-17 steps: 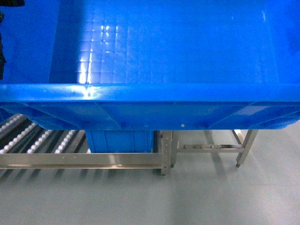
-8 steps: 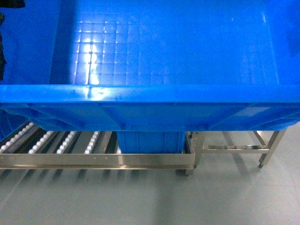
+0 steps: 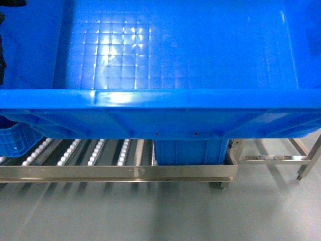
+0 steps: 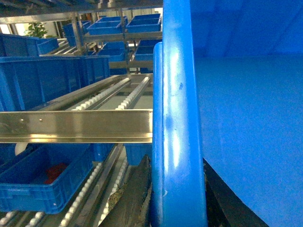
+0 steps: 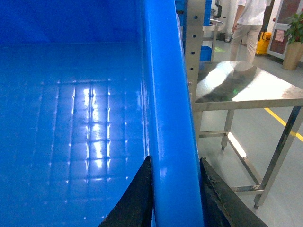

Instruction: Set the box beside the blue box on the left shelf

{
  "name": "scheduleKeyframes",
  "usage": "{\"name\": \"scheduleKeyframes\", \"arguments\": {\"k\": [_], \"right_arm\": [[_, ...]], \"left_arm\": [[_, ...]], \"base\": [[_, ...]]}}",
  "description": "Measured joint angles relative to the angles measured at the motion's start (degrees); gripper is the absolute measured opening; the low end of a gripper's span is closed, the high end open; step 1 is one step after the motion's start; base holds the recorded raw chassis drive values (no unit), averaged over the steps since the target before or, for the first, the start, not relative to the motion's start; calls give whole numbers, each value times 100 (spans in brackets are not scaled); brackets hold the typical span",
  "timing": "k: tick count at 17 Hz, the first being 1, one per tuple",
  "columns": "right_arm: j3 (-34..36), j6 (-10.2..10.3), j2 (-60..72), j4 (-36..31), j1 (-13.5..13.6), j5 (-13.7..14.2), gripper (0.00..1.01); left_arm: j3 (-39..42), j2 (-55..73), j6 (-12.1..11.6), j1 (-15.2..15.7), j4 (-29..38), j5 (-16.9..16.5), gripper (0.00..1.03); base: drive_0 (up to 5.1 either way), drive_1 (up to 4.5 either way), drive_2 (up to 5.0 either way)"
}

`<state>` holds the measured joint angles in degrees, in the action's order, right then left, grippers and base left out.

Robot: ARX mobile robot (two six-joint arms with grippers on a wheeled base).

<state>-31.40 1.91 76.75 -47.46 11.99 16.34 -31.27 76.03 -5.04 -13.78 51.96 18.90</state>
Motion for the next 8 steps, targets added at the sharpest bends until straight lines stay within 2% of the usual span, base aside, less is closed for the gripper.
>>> {"name": "scheduleKeyframes", "arguments": {"k": [8], "right_arm": [[0, -2, 0, 9, 2, 0, 20]], "left_arm": [[0, 0, 0, 0, -20, 2, 18]], "base": [[-498, 248, 248]]}}
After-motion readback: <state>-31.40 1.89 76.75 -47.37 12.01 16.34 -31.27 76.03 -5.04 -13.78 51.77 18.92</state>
